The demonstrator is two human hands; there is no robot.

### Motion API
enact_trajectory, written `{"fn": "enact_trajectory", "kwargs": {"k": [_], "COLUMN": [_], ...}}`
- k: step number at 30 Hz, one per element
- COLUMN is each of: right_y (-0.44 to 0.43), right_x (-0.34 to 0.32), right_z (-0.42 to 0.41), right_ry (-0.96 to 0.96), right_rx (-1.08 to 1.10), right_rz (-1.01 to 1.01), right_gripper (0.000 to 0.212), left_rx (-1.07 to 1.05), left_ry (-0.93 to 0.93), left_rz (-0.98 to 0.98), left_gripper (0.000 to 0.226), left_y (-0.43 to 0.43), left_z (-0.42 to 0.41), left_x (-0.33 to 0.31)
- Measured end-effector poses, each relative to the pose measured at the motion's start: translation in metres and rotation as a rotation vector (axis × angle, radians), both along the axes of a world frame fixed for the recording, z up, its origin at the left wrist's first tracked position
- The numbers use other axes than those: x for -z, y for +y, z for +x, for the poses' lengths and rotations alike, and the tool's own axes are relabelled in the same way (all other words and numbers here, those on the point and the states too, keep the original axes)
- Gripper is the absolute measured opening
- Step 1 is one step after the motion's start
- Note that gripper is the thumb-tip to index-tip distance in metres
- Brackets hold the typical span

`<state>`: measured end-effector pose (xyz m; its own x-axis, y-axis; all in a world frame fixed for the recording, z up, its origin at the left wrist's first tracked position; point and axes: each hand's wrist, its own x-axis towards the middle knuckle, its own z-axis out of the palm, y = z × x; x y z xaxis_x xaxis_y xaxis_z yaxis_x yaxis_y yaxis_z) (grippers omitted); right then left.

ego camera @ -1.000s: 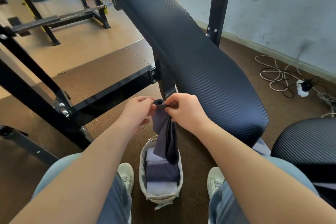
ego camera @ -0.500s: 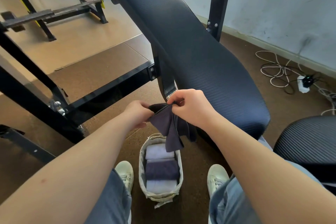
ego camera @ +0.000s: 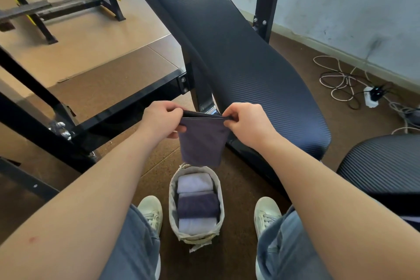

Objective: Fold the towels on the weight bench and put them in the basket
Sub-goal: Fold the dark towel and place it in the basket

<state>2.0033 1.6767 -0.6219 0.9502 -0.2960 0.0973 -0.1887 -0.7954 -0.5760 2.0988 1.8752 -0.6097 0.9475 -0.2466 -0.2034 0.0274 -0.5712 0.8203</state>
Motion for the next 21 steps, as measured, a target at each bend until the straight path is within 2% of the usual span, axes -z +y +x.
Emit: {"fn": "enact_trajectory", "kwargs": {"k": [7,10,15,18,21], "right_y": [-0.002,-0.003,-0.009,-0.012,-0.014], "right_x": [0.007,0.005,-0.002,-0.004,-0.004], "right_z": [0.002,0.003,0.004,0.005,0.003], "right_ry": [0.086,0.120,0.081,0.044,0.051], "right_rx": [0.089,0.142,0.253,0.291,0.277], "right_rz": [0.082,0.216,0.539,0.714,0.790], "right_gripper": [0.013,0.010,0.010,0.010,0.013], "left_rx": [0.076,0.120,0.215,0.327,0.279], "left_ry": [0.237,0.312,0.413,0.251,0.130], "left_rz": [0.047,0.057,-0.174,-0.112,-0.027], "left_gripper": [0.032,0.031,0.030,0.021,0.015], "left_y": [0.000,-0.001,0.004,0.008,0.009], "left_z": [-0.004,-0.007,-0.001,-0.002,-0.001], "left_x": [0.007,0.006,0.000,0.001,0.003]}}
